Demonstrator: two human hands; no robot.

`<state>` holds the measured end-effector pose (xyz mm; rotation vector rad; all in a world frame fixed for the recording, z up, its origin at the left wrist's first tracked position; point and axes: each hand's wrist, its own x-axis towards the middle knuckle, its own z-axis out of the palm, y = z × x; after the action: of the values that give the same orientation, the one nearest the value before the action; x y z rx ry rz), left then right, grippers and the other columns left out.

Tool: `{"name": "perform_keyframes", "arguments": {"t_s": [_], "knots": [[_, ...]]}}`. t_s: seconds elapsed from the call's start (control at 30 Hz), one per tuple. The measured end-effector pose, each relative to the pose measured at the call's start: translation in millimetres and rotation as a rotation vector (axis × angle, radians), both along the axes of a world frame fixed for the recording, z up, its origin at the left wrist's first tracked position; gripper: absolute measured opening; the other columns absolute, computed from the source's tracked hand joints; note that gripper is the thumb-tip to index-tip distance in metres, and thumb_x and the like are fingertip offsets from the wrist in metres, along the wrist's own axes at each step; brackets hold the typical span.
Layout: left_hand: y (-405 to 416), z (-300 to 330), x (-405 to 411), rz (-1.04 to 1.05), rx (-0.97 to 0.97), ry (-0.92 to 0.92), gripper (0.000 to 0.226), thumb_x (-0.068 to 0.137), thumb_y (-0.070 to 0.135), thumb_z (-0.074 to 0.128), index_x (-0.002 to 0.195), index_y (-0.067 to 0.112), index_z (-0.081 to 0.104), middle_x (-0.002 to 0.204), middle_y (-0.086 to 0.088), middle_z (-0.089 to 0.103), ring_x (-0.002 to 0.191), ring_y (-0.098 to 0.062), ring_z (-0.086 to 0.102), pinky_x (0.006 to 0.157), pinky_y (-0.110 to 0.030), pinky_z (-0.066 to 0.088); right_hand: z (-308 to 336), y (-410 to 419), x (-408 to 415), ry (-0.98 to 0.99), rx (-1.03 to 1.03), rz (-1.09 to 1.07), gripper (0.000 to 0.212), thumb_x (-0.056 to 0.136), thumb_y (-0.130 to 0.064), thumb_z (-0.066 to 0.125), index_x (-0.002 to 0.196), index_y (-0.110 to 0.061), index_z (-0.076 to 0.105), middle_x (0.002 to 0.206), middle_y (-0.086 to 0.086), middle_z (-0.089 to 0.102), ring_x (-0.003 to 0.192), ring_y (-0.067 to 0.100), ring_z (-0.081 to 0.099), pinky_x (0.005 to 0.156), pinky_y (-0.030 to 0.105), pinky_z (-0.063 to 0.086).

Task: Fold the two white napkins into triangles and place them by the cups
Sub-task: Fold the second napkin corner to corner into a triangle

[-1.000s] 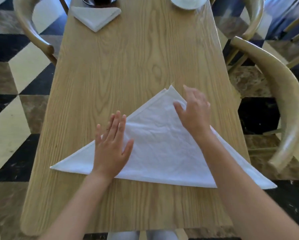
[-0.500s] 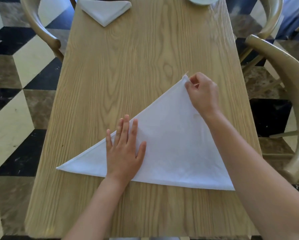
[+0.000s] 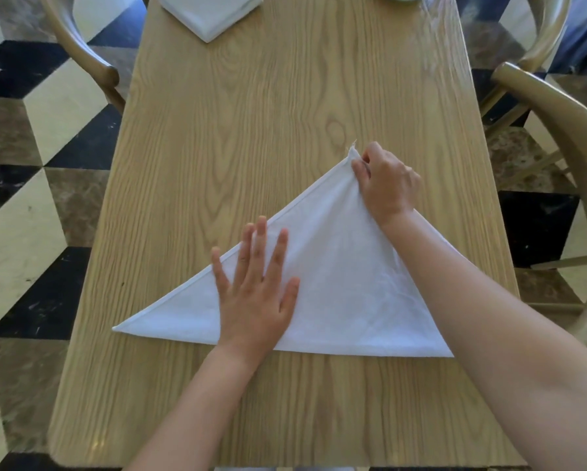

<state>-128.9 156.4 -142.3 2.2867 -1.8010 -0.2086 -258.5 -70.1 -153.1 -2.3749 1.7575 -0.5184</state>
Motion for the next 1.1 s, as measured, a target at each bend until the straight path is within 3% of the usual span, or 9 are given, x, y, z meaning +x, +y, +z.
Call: {"name": "perform_keyframes", "arguments": {"t_s": [0.13,0.23,0.33,0.47,0.57,0.67,0.87,1.0,1.1], "knots": [[-27,2,-16,-0.306,0.024,-0.049,0.057,0.095,0.042,0.023,0.149,0.025,0.018,0.158,0.001,0.011,0.145,-0.017,0.009,0.113,-0.055,0.001,10,5,5,0.04,0.012,-0.005,0.029,0.097,-0.037,0.04,0.1,-0.011,0.051,0.095,0.006,0.06,0.079,0.032,0.058,0.063,0.032,0.031],[-35,-5,-17,-0.216,0.109,-0.022,0.058,0.094,0.043,0.019,0.149,0.025,0.019,0.157,0.004,0.01,0.145,-0.017,0.008,0.115,-0.053,0.001,24,26,9,0.043,-0.119,0.057,0.04,0.096,-0.03,0.038,0.13,-0.013,0.047,0.126,0.006,0.054,0.114,0.027,0.051,0.087,0.04,0.034],[-34,-7,-17,-0.192,0.095,-0.007,0.054,0.093,0.033,0.022,0.146,0.021,0.026,0.154,0.0,0.024,0.143,-0.019,0.02,0.114,-0.056,0.012,28,88,9,-0.009,-0.148,0.22,0.048,0.095,-0.022,0.034,0.143,-0.015,0.036,0.148,0.003,0.039,0.139,0.021,0.031,0.11,0.046,0.021],[-35,-10,-16,-0.198,0.094,0.009,0.053,0.094,0.032,0.019,0.146,0.022,0.025,0.155,0.001,0.024,0.143,-0.018,0.019,0.114,-0.054,0.011,10,176,-17,0.125,0.117,0.311,0.05,0.096,-0.022,0.031,0.146,-0.016,0.03,0.153,0.0,0.027,0.143,0.018,0.02,0.115,0.048,0.013],[-35,-11,-15,-0.193,0.102,-0.028,0.053,0.095,0.033,0.021,0.147,0.025,0.026,0.155,0.003,0.021,0.143,-0.016,0.017,0.115,-0.052,0.011,3,192,-49,0.208,0.227,0.244,0.054,0.095,-0.033,0.027,0.146,-0.017,0.03,0.153,0.0,0.025,0.142,0.018,0.021,0.113,0.046,0.012],[-35,-12,-16,-0.196,0.113,-0.029,0.054,0.095,0.035,0.019,0.149,0.028,0.02,0.157,0.006,0.014,0.144,-0.012,0.01,0.116,-0.049,0.005,4,191,-91,0.251,0.281,0.195,0.059,0.094,-0.038,0.024,0.148,-0.018,0.018,0.155,-0.002,0.016,0.143,0.015,0.013,0.114,0.045,0.008],[-34,-9,-12,-0.203,0.137,-0.028,0.058,0.093,0.04,0.017,0.149,0.029,0.015,0.158,0.005,0.01,0.145,-0.012,0.004,0.117,-0.045,0.0,6,185,-203,0.33,0.413,-0.121,0.063,0.09,-0.045,0.004,0.146,-0.02,-0.011,0.156,-0.005,-0.009,0.141,0.004,-0.019,0.117,0.04,-0.007],[-27,-5,2,-0.2,0.152,-0.033,0.062,0.09,0.046,0.017,0.149,0.027,0.013,0.158,0.005,0.006,0.145,-0.011,0.002,0.118,-0.042,0.001,17,189,-208,0.365,0.401,-0.177,0.065,0.091,-0.05,0.0,0.146,-0.018,-0.012,0.155,-0.005,-0.015,0.142,0.008,-0.017,0.116,0.046,-0.008],[-14,-2,21,-0.157,0.181,-0.059,0.064,0.089,0.047,0.015,0.149,0.026,0.01,0.158,0.003,0.005,0.145,-0.01,0.0,0.117,-0.042,0.0,24,205,-164,0.235,0.292,-0.036,0.062,0.095,-0.043,0.016,0.149,-0.015,0.006,0.157,0.001,0.003,0.145,0.016,0.001,0.115,0.049,0.0]]}}
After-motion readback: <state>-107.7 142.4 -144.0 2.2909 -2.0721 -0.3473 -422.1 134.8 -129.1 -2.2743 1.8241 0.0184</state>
